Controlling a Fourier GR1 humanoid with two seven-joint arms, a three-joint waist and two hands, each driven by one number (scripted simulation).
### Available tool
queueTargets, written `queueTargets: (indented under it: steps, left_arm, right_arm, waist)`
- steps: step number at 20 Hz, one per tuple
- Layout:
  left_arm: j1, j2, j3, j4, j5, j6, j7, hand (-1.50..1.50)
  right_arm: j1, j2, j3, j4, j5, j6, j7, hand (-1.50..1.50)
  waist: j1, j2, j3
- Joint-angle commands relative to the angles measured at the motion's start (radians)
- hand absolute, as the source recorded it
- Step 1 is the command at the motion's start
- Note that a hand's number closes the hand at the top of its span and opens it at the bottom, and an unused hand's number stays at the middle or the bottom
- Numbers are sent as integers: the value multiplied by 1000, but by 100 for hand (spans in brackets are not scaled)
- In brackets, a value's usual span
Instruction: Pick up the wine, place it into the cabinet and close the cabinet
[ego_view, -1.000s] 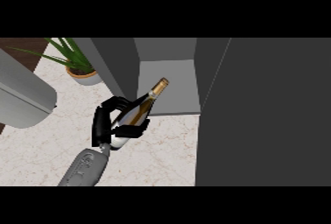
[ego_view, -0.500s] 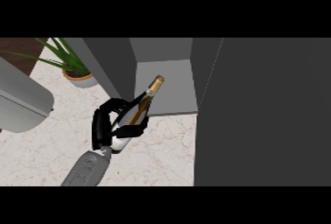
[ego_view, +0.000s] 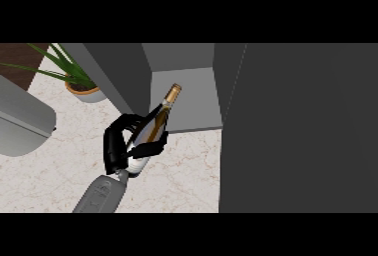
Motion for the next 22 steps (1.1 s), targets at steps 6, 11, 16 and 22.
queueTargets:
  steps: [6, 11, 16, 22]
  left_arm:
    - [-235, -74, 13, 150, 32, -59, 94, 150]
    - [-248, -48, 20, 159, 6, -12, 57, 150]
    - [-248, 9, -37, 160, -82, 0, 54, 150]
    - [-257, 27, -77, 159, -150, 22, 87, 150]
  right_arm:
    - [23, -13, -2, -40, -60, 16, 8, -150]
    - [14, -6, 25, -36, -52, 12, 16, -150]
    - [-10, -12, 11, -20, -63, 25, -1, -150]
    - [-10, -18, 21, -15, -69, 31, 9, -150]
  waist:
    - [-54, 36, -20]
    - [-64, 42, -21]
    - [-81, 43, -17]
    - [-95, 44, -17]
